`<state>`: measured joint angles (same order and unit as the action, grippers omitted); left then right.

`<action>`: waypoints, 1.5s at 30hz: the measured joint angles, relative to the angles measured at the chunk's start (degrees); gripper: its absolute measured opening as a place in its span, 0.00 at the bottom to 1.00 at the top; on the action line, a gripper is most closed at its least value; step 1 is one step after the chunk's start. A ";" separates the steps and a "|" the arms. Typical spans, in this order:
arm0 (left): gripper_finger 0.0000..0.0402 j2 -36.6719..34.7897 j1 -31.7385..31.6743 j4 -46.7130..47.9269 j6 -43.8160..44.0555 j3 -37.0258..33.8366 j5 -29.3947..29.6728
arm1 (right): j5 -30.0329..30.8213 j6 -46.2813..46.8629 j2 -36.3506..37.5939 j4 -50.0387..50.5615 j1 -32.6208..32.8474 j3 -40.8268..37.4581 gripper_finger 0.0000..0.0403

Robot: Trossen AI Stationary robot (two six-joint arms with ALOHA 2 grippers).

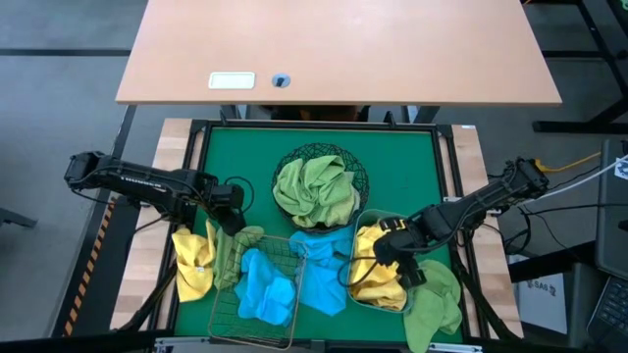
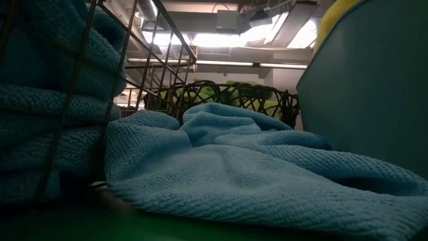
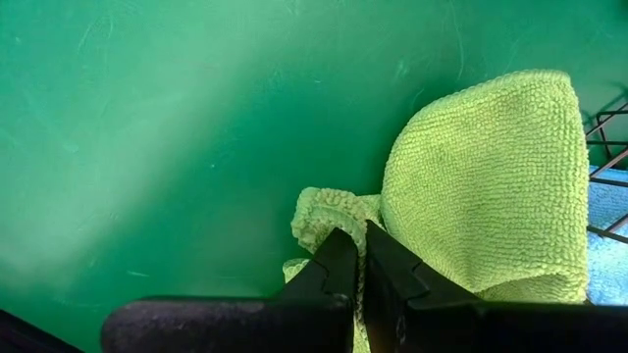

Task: Sort microfiber towel by color & place in baskets
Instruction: Put the yellow microfiber cloth into the blue bin

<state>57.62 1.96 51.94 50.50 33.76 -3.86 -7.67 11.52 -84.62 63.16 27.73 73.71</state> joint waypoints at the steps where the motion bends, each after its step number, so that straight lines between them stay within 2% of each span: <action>1: 0.00 -0.02 -0.02 0.00 0.00 0.00 0.00 | 0.45 0.63 0.00 0.00 0.00 0.00 0.47; 13: 0.00 -0.02 -0.01 -0.02 0.02 0.02 0.22 | -3.13 1.75 0.00 -0.25 0.00 0.00 0.48; 16: 0.00 0.00 -0.02 -0.02 0.02 0.02 0.23 | -5.84 2.00 0.00 -0.24 0.00 0.00 0.53; 20: 0.00 -0.02 -0.02 -0.02 0.02 0.02 0.22 | -7.13 2.36 0.00 -0.22 0.00 0.00 0.65; 22: 0.00 -0.02 -0.02 -0.02 0.02 0.02 0.22 | -3.66 2.36 0.00 0.08 0.02 0.00 0.72; 25: 0.00 -0.02 -0.01 -0.06 0.04 0.02 0.25 | 5.86 1.70 0.00 2.49 -0.06 0.01 0.81; 27: 0.00 -0.02 -0.01 -0.19 0.04 0.02 0.28 | 11.75 0.66 -0.02 7.13 -0.83 0.68 0.86; 31: 0.00 0.00 -0.02 -0.20 0.06 0.02 0.31 | 18.44 -0.29 -0.02 16.76 -0.78 3.55 0.91; 40: 0.00 -0.02 -0.02 -0.17 0.07 0.02 0.37 | 17.29 -4.73 -0.02 19.26 2.63 10.82 0.92; 45: 0.00 -0.01 -0.02 0.00 0.00 0.18 0.35 | 21.10 -4.75 -0.02 25.32 2.63 15.11 0.92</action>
<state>57.62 1.93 51.94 50.50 33.94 -3.51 13.43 6.77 -84.64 88.48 30.36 88.83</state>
